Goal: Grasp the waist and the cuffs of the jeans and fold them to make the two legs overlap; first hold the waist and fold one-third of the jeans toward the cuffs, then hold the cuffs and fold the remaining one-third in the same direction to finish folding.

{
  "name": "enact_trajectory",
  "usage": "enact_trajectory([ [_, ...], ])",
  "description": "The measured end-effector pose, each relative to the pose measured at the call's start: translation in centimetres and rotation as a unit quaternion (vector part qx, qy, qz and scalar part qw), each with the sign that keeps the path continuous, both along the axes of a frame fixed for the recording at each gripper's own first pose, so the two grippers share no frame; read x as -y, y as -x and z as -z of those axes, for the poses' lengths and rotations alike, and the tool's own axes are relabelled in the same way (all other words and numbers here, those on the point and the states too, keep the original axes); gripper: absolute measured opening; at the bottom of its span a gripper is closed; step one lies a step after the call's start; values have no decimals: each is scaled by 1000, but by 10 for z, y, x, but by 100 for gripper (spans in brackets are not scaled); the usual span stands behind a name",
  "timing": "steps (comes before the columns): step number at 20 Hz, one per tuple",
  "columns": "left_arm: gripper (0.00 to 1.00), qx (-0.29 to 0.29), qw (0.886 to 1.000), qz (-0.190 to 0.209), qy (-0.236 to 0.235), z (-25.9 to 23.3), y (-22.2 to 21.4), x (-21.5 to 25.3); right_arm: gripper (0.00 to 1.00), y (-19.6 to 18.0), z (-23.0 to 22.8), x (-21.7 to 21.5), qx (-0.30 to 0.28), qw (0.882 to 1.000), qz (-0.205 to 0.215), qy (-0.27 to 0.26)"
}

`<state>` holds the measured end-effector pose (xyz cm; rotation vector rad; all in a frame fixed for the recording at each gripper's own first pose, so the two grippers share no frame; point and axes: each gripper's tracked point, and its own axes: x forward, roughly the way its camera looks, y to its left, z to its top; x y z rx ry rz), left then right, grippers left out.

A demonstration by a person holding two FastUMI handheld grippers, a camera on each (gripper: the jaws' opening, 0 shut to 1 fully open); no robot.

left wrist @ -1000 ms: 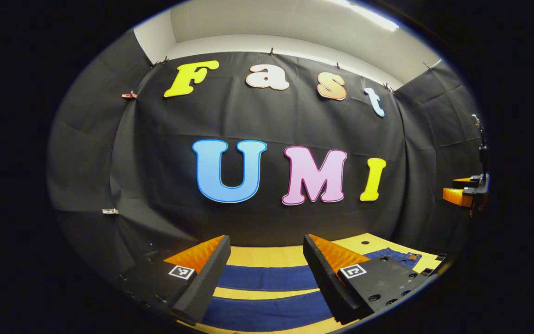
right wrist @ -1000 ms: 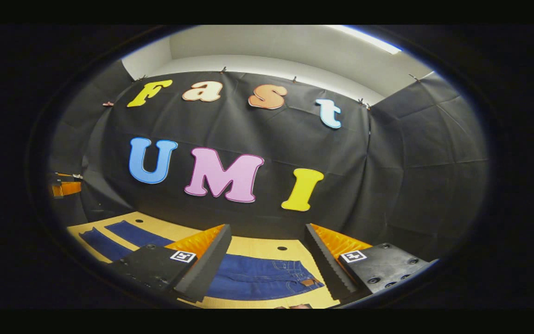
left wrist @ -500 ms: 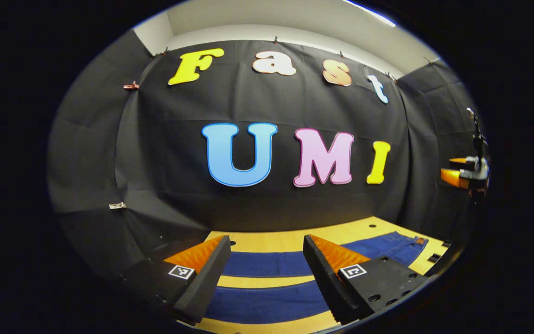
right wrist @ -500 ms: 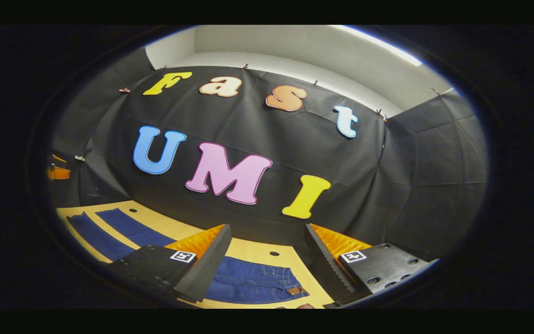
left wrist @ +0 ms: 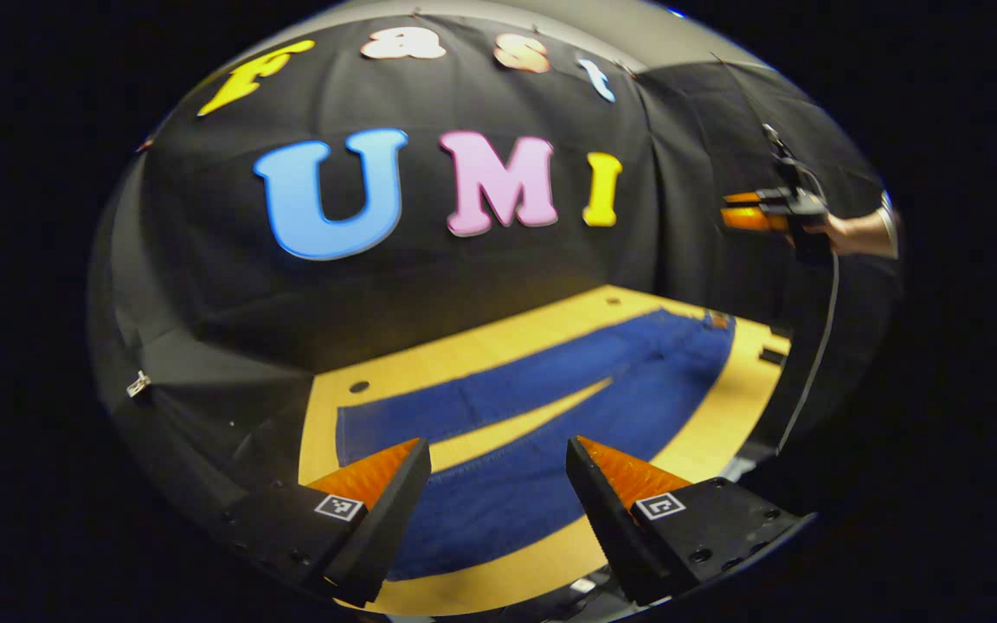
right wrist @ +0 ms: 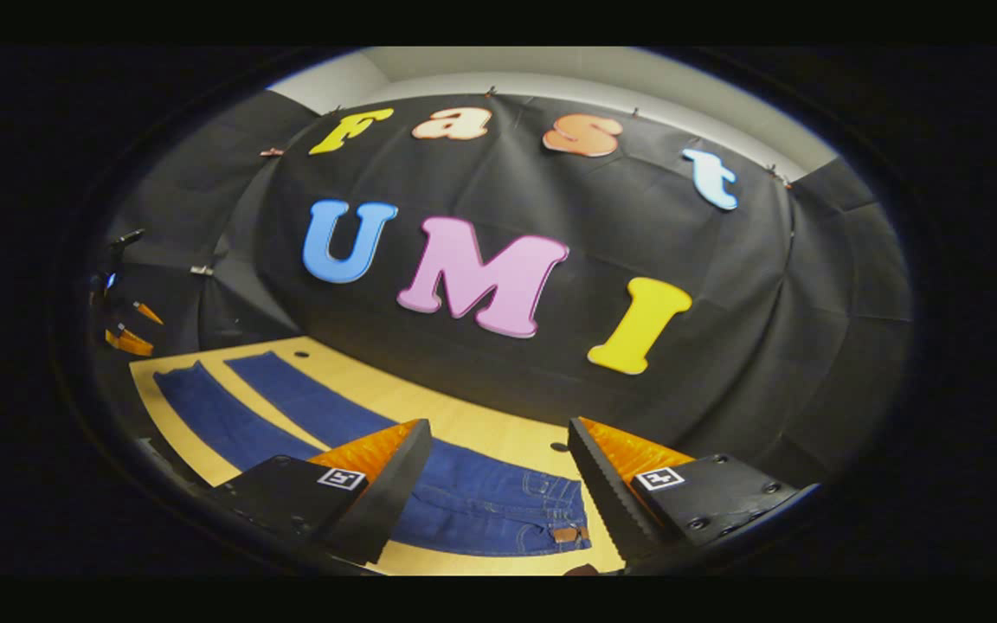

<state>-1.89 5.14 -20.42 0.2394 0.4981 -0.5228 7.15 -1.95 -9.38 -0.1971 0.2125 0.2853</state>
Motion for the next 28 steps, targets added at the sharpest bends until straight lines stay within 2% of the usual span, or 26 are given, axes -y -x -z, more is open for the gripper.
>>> enact_trajectory([
  [2,98,-39,997,48,-39,31,0,-7,97,-11,31,0,-31,999,-29,24],
  [4,99,-98,988,90,-74,62,4,-15,97,-17,66,-6,-58,993,-80,59],
  [6,99,-153,976,110,-112,89,3,-29,97,-12,120,-12,-121,977,-141,101],
  [9,99,-203,956,144,-155,124,4,-48,97,6,194,-10,-204,934,-231,178],
  [12,98,-236,941,160,-179,151,2,-53,96,17,247,-4,-255,889,-302,231],
  [14,99,-246,937,165,-186,164,1,-53,96,29,270,-2,-289,865,-333,241],
  [15,99,-261,932,169,-188,171,6,-55,97,40,286,6,-330,845,-347,238],
  [17,99,-288,917,189,-202,180,16,-65,97,52,301,25,-375,813,-359,266],
  [19,99,-303,900,215,-228,187,28,-77,97,55,309,34,-399,789,-368,289],
  [21,100,-322,895,217,-221,188,35,-80,97,54,321,43,-409,770,-375,314],
  [24,100,-337,892,205,-220,189,30,-83,97,55,332,41,-418,755,-382,330],
  [26,100,-341,889,209,-224,190,28,-84,96,57,341,41,-448,746,-374,319],
  [28,97,-357,891,169,-222,187,22,-80,94,62,342,45,-500,734,-346,301],
])
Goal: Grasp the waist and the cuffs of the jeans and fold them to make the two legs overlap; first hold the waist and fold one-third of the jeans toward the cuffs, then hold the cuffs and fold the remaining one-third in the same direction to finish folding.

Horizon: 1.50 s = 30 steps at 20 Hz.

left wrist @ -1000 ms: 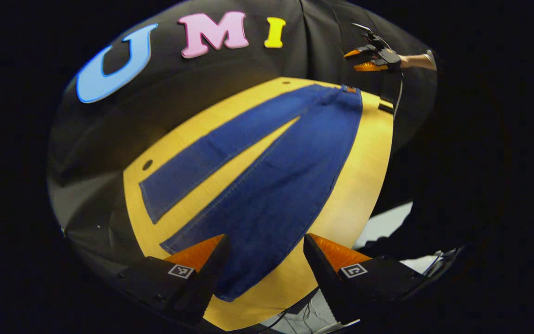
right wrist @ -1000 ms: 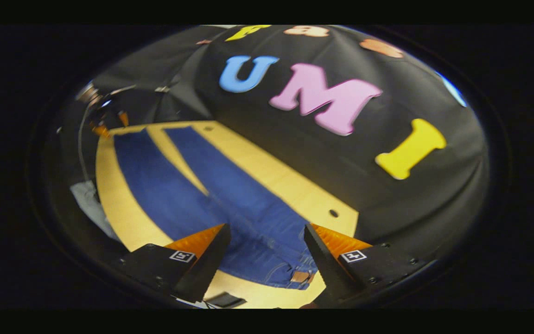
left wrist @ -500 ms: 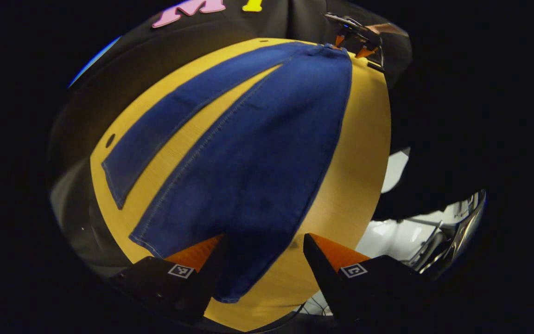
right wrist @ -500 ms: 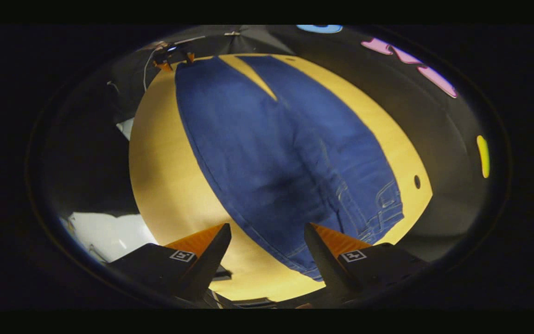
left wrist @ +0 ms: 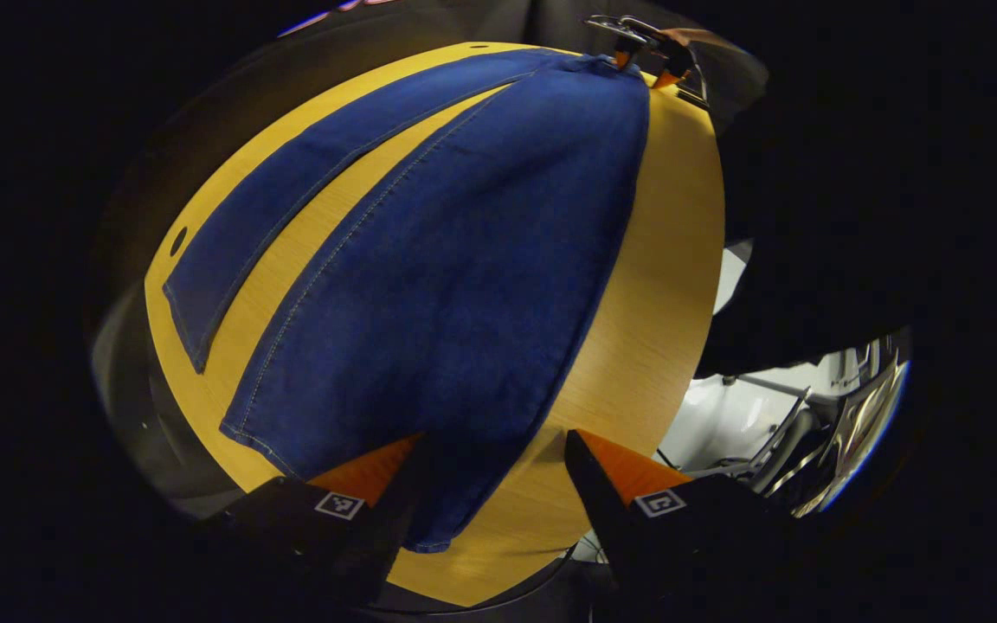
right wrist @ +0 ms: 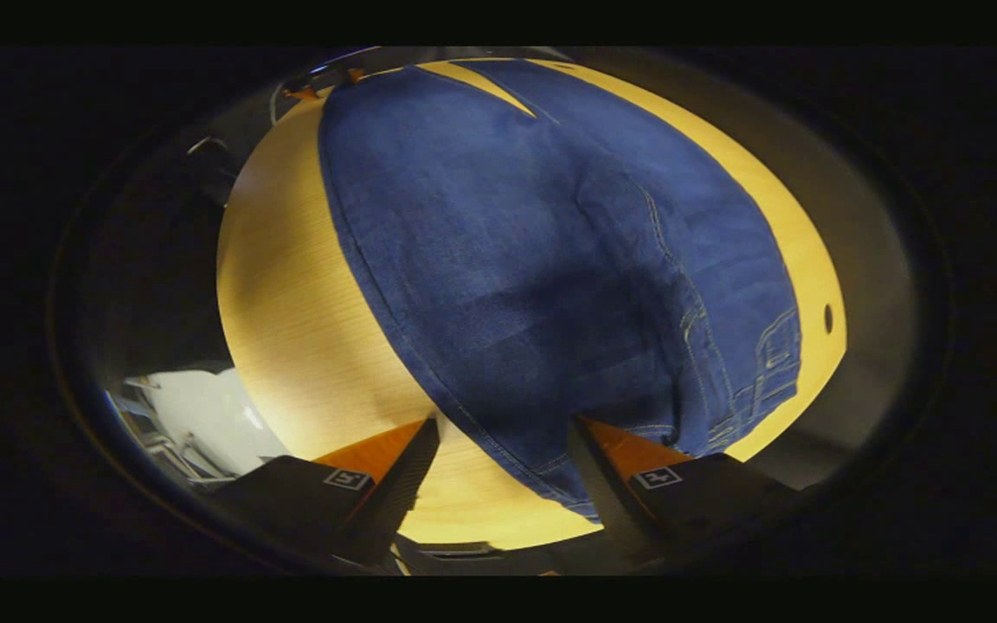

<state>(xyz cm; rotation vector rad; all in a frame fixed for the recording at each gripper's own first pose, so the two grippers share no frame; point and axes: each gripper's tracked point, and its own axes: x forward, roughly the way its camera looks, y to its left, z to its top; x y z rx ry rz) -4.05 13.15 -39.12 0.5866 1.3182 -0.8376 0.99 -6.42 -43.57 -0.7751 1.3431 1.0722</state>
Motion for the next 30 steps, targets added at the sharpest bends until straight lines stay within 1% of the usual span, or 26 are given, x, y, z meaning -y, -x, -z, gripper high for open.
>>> enact_trajectory([
  [1,82,-3,999,-31,-10,0,-7,0,86,-7,-1,-5,0,1000,11,0],
  [2,67,-2,998,-61,-16,0,-14,-1,79,-11,0,-3,-2,1000,23,11],
  [3,52,7,996,-84,-14,6,-28,-4,71,-23,2,-2,21,999,28,14],
  [4,37,7,994,-108,-4,8,-37,-5,48,-38,3,-5,52,998,43,9],
  [6,6,-6,989,-151,0,8,-39,-7,2,-36,1,1,65,995,80,8],
  [7,6,-11,985,-171,3,8,-40,-5,7,-36,1,1,70,993,96,6],
  [9,6,-8,981,-191,12,5,-46,-5,7,-35,-2,0,78,989,127,-2],
  [12,6,12,976,-214,36,-16,-59,0,7,-39,-18,-1,104,982,154,-26],
  [13,2,22,974,-221,44,-26,-66,0,7,-41,-25,-1,112,979,166,-34],
  [14,6,33,972,-227,50,-36,-75,0,7,-47,-35,-2,124,975,176,-45],
  [16,6,60,966,-246,60,-55,-97,0,7,-64,-59,-3,159,965,194,-70],
  [18,6,85,954,-278,80,-74,-125,0,7,-90,-83,-5,198,953,211,-92],
  [20,6,106,940,-313,88,-87,-160,-8,6,-113,-101,-5,227,940,229,-108],
  [22,6,131,929,-333,92,-91,-195,-13,6,-133,-115,-2,248,930,244,-117],
  [23,6,146,922,-346,95,-95,-214,-16,6,-146,-120,-2,259,925,251,-121],
  [24,6,155,915,-359,97,-98,-231,-19,1,-157,-124,-1,267,919,261,-124],
  [26,6,170,898,-391,106,-103,-272,-24,1,-182,-128,0,283,908,280,-128],
  [28,6,177,885,-415,111,-104,-303,-27,1,-211,-132,-4,301,898,290,-136],
  [30,6,183,875,-436,105,-90,-339,-30,1,-240,-124,-6,311,893,297,-128],
])
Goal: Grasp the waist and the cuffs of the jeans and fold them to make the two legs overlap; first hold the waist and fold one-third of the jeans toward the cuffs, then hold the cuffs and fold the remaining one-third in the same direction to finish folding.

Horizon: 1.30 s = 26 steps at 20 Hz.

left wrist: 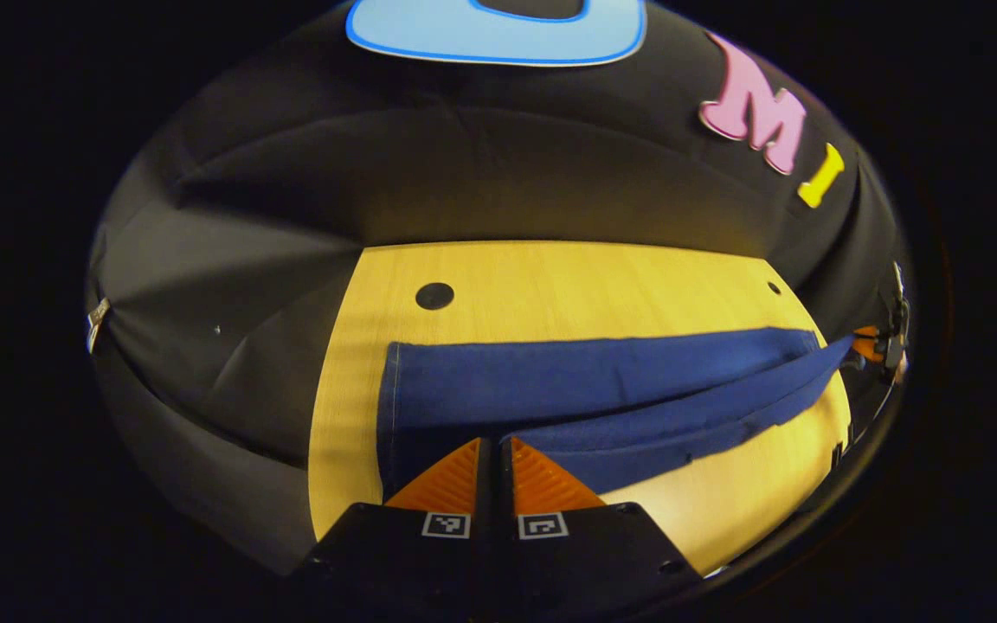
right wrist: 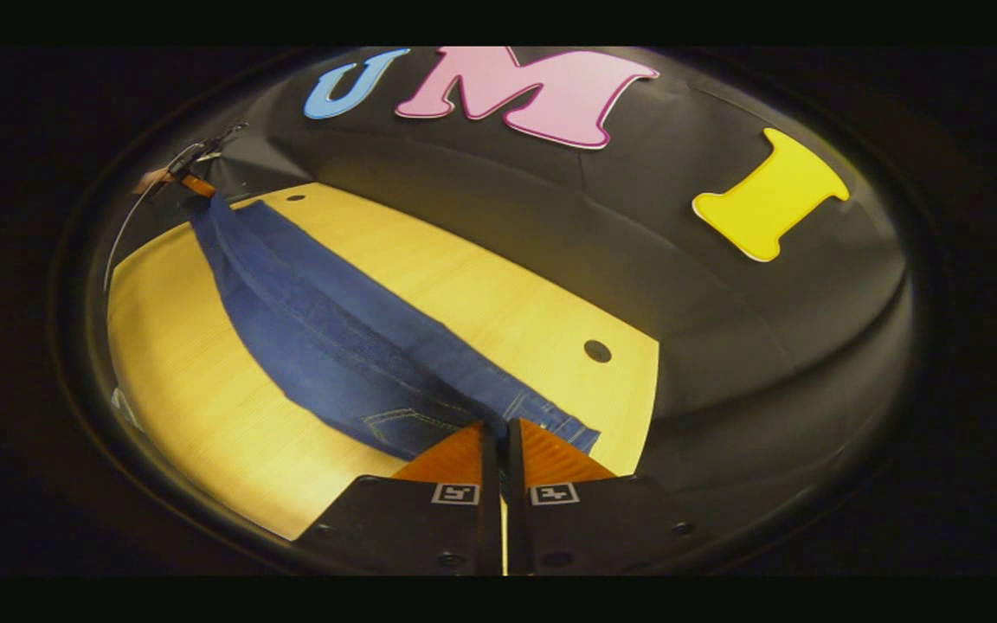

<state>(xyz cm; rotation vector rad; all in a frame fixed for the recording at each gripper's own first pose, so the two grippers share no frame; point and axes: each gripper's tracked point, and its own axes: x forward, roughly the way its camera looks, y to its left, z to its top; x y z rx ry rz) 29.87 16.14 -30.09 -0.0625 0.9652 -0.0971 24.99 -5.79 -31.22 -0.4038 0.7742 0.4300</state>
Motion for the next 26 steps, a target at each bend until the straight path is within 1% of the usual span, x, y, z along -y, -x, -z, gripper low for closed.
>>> enact_trajectory([
  [2,6,3,999,-31,-9,20,-30,-6,1,-28,21,-6,-4,1000,6,8],
  [3,6,3,999,-43,-18,30,-43,-9,1,-38,37,-10,-16,1000,13,8],
  [4,6,6,998,-55,-38,36,-53,-15,1,-48,51,-15,-28,999,21,3],
  [6,6,11,994,-79,-77,46,-62,-28,2,-66,75,-17,-47,998,41,0],
  [7,6,4,993,-86,-83,54,-63,-30,2,-71,85,-18,-54,997,49,-8],
  [8,10,-4,992,-90,-83,64,-63,-31,2,-73,96,-19,-65,996,56,-11],
  [9,6,-8,991,-98,-87,73,-66,-39,2,-74,105,-17,-74,995,62,-9],
  [10,6,2,988,-111,-103,72,-69,-50,7,-73,108,-18,-80,995,64,-17],
  [11,6,19,986,-121,-113,65,-71,-54,11,-77,109,-22,-80,994,66,-29],
  [12,6,42,984,-127,-117,52,-76,-55,22,-78,99,-20,-72,994,69,-40],
  [14,7,83,983,-122,-107,29,-86,-51,71,-87,81,-14,-53,994,74,-65],
  [15,21,97,984,-117,-97,16,-86,-46,95,-87,71,-7,-42,993,80,-73],
  [16,35,114,983,-115,-92,3,-87,-46,98,-87,60,1,-31,992,93,-79],
  [17,49,133,981,-111,-83,-10,-83,-44,98,-85,46,11,-24,989,112,-91],
  [18,63,152,979,-109,-77,-23,-81,-41,98,-84,35,21,-20,984,138,-110],
  [19,65,171,977,-112,-67,-34,-77,-38,98,-82,28,31,-19,975,171,-141],
  [20,75,190,974,-116,-48,-48,-70,-29,98,-77,24,40,-23,961,212,-175],
  [21,84,210,971,-114,-26,-64,-63,-15,97,-69,25,50,-34,944,259,-202],
  [22,94,230,967,-107,-12,-82,-55,-1,97,-60,27,63,-44,923,304,-231],
  [23,94,246,965,-95,-6,-98,-44,12,96,-52,29,74,-52,902,347,-253],
  [24,94,257,963,-81,-7,-112,-32,22,95,-42,35,85,-61,882,385,-264],
  [25,94,268,961,-67,-10,-122,-22,31,94,-32,39,90,-67,863,413,-282],
  [26,94,276,959,-59,-10,-132,-11,42,98,-27,46,92,-73,846,435,-301],
])
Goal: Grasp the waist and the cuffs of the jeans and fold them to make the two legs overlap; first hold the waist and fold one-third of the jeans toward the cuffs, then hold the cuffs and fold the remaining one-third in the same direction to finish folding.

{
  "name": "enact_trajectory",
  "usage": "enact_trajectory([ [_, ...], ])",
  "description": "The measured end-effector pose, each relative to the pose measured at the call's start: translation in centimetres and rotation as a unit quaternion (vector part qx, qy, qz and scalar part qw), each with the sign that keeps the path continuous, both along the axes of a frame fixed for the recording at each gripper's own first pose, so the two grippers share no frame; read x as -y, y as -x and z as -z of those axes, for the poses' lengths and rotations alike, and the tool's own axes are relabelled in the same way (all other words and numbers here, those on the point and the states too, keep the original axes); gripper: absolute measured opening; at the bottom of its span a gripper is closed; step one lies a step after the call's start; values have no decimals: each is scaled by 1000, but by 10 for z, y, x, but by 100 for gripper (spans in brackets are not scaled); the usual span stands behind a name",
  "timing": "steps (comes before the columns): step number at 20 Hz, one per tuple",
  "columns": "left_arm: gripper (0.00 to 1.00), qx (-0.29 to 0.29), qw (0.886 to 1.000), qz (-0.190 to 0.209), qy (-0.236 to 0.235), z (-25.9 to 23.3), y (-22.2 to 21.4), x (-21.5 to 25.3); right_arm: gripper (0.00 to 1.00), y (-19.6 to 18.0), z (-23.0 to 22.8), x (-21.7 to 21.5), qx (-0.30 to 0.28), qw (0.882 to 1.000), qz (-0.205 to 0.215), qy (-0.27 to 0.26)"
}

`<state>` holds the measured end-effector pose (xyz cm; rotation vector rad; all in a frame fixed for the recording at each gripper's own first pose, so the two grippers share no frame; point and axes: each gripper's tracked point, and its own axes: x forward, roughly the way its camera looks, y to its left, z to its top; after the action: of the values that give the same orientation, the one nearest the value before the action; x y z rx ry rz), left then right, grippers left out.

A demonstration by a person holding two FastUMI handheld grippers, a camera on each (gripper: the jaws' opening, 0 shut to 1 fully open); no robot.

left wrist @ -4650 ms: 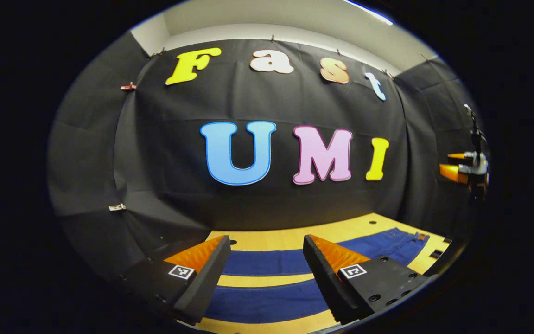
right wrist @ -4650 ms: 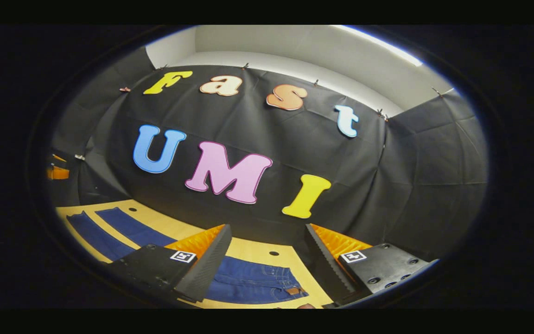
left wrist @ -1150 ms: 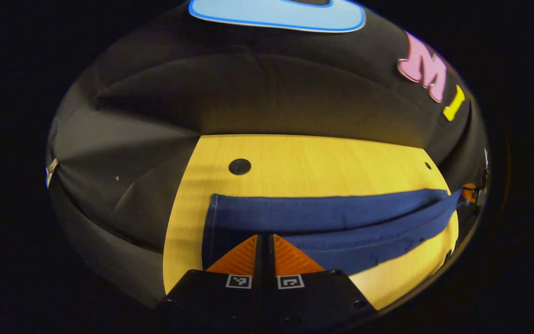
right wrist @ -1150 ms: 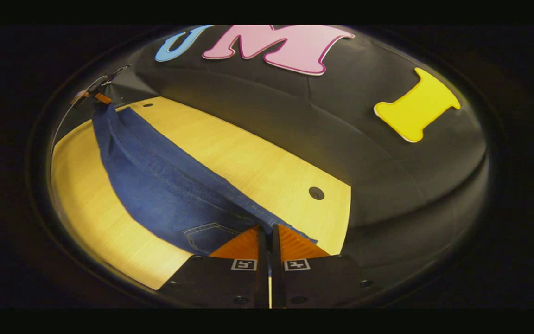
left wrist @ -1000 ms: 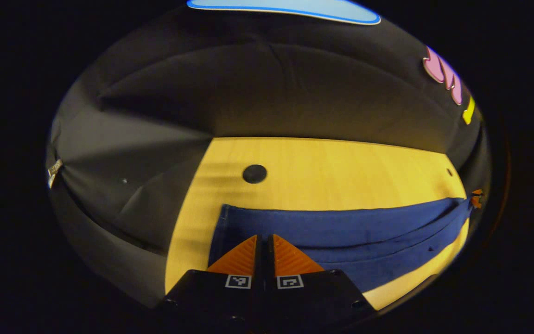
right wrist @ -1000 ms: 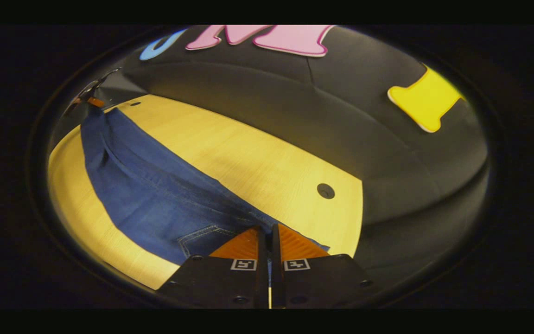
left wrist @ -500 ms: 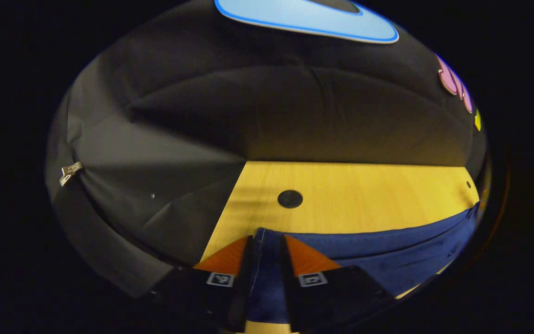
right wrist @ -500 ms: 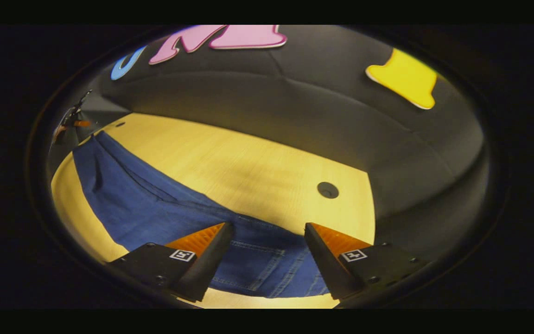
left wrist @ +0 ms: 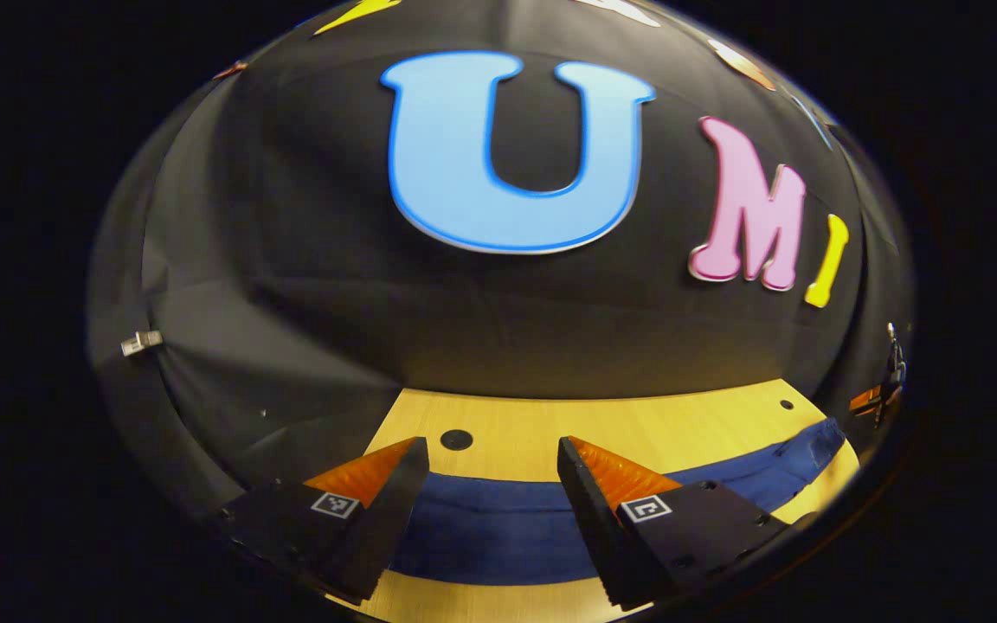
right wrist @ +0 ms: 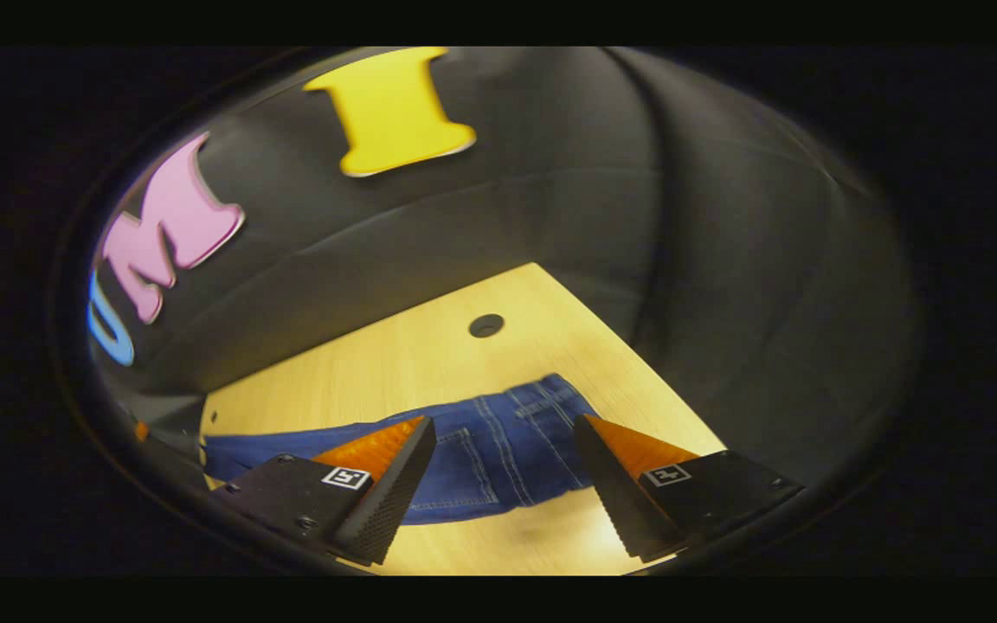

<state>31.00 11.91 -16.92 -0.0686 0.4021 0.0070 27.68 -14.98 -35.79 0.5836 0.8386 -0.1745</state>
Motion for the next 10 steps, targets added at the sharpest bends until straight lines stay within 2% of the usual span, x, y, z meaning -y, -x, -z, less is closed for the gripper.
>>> enact_trajectory([
  [4,94,20,997,31,69,-35,42,69,98,30,46,-4,-53,994,75,-63],
  [5,94,25,996,36,74,-40,48,76,98,38,55,-6,-69,991,90,-76],
  [8,94,13,998,44,52,-38,58,84,98,50,83,-14,-101,978,139,-122],
  [10,94,6,998,45,42,-36,61,86,98,53,101,-16,-117,972,160,-129],
])
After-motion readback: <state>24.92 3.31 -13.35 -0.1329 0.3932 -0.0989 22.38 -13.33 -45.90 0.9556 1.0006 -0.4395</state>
